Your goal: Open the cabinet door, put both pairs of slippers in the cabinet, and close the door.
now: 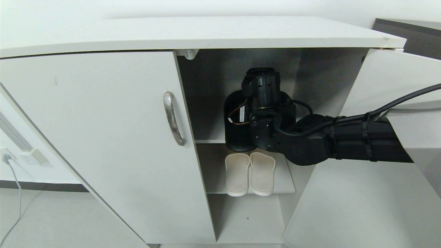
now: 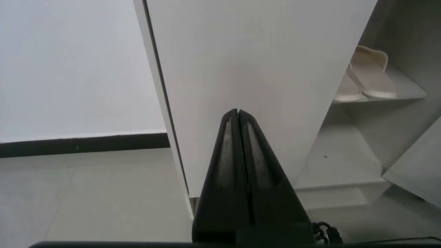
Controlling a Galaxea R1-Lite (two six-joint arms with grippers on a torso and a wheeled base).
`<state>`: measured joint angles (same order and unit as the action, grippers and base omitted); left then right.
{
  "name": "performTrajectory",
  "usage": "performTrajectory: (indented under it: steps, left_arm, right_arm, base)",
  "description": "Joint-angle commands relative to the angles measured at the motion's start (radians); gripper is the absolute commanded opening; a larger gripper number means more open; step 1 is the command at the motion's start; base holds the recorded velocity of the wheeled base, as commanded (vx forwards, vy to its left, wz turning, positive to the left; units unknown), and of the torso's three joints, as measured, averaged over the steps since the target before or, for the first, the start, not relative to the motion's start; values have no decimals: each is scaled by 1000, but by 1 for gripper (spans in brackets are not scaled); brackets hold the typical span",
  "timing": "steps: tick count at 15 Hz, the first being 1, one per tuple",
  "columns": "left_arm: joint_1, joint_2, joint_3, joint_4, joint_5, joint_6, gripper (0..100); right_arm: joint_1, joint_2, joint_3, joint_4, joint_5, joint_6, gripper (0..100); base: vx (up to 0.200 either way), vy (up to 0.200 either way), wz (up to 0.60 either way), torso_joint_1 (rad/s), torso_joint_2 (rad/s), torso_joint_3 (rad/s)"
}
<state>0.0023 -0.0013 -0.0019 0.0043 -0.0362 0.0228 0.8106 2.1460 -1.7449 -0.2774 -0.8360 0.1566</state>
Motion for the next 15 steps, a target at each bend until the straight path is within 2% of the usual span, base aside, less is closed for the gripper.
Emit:
performTrajectory:
  steps: [1,4,11,14,15]
  left_arm:
    - [1,1,0,0,-1,0,0]
    - [1,1,0,0,1,-1,0]
    - [1,1,-1,0,1,-1,0]
    - [1,1,0,0,1,-1,0]
    - [1,1,-1,0,1,-1,0]
  right_arm:
    - [-1,0,7,4,0,0,100]
    - [7,-57,71,4,-2,6,100]
    - [105,-290,329,-42,-8,29,100]
    - [163,-394,559,-134,6,27,100]
    - [168,-433,659,-201,60,23,100]
  base:
    - [0,0,0,0,0,0]
    - [0,0,0,0,0,0]
    - [0,0,0,0,0,0]
    - [0,0,0,0,0,0]
    - [0,0,0,0,0,0]
